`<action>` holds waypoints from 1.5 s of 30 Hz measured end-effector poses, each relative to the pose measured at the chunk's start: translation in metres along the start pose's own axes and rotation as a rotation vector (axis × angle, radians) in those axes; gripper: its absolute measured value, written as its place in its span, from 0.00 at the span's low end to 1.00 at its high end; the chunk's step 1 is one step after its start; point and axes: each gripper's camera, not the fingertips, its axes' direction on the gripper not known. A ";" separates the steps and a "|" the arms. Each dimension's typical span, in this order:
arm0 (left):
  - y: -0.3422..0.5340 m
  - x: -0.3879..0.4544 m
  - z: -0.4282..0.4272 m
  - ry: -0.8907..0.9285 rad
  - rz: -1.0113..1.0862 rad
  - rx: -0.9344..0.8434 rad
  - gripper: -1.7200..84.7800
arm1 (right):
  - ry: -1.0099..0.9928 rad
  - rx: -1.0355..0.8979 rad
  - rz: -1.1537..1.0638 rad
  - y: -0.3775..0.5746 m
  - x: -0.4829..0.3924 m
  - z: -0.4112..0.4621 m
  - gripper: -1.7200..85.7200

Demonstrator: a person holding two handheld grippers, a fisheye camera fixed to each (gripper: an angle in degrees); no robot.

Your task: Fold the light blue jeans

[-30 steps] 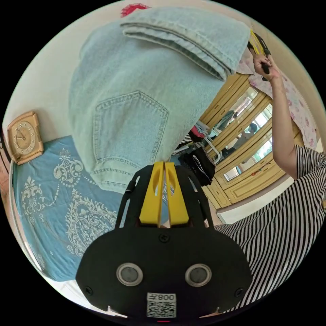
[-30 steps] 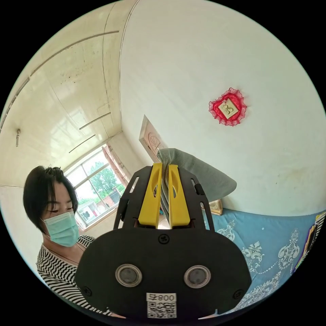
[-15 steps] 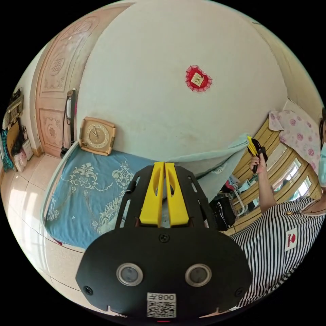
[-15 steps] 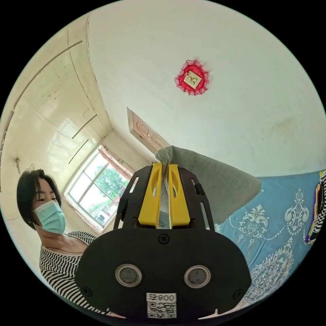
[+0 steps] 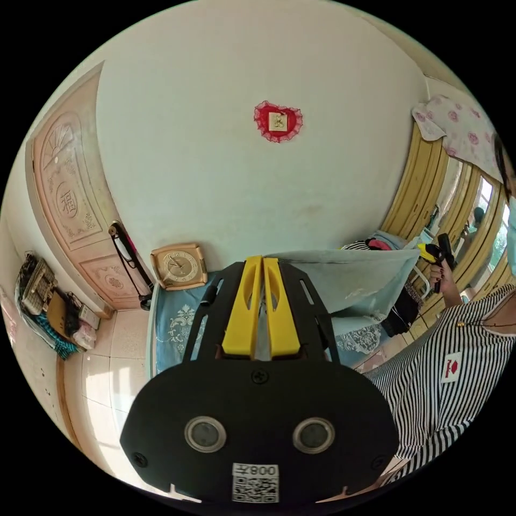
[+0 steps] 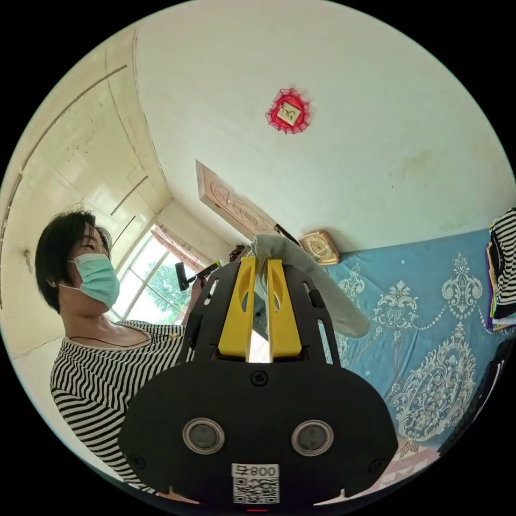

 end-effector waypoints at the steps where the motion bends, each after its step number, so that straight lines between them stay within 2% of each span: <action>1: -0.011 -0.011 0.012 0.004 -0.015 -0.039 0.02 | 0.032 -0.051 0.057 -0.011 0.030 0.004 0.05; 2: -0.029 -0.037 0.038 0.020 -0.090 -0.112 0.02 | 0.061 -0.078 0.101 -0.015 0.050 0.007 0.05; 4: -0.039 -0.078 0.077 -0.004 -0.236 -0.206 0.02 | 0.123 -0.136 0.357 -0.013 0.142 0.005 0.04; 5: -0.035 -0.102 0.096 0.025 -0.334 -0.255 0.02 | 0.139 -0.133 0.432 -0.007 0.164 0.001 0.04; 7: -0.020 -0.129 0.116 0.138 -0.401 -0.307 0.02 | 0.118 -0.106 0.653 0.023 0.225 -0.018 0.03; 10: 0.024 -0.160 0.141 0.225 -0.484 -0.458 0.03 | 0.183 -0.139 0.809 0.050 0.251 -0.039 0.02; 12: 0.074 -0.183 0.164 0.316 -0.612 -0.646 0.04 | 0.206 -0.140 0.900 0.057 0.261 -0.051 0.02; 15: 0.122 -0.208 0.176 0.432 -0.784 -0.793 0.05 | 0.192 -0.118 0.999 0.050 0.277 -0.063 0.02; 20: 0.137 -0.257 0.174 0.528 -0.990 -0.823 0.09 | 0.195 -0.212 1.024 -0.005 0.297 -0.055 0.02; 24: 0.124 -0.304 0.180 0.488 -1.002 -0.931 0.12 | 0.243 -0.360 0.986 -0.064 0.313 -0.041 0.04; 27: 0.117 -0.333 0.188 0.499 -1.030 -0.989 0.13 | 0.273 -0.399 0.991 -0.096 0.327 -0.042 0.06; 32: 0.101 -0.371 0.198 0.456 -1.037 -1.063 0.15 | 0.345 -0.380 1.030 -0.138 0.363 -0.064 0.09; 39: 0.079 -0.428 0.211 0.402 -1.083 -1.071 0.15 | 0.393 -0.336 1.077 -0.199 0.459 -0.086 0.11; 45: 0.058 -0.470 0.206 0.341 -0.999 -1.113 0.08 | 0.375 -0.311 1.116 -0.232 0.522 -0.084 0.11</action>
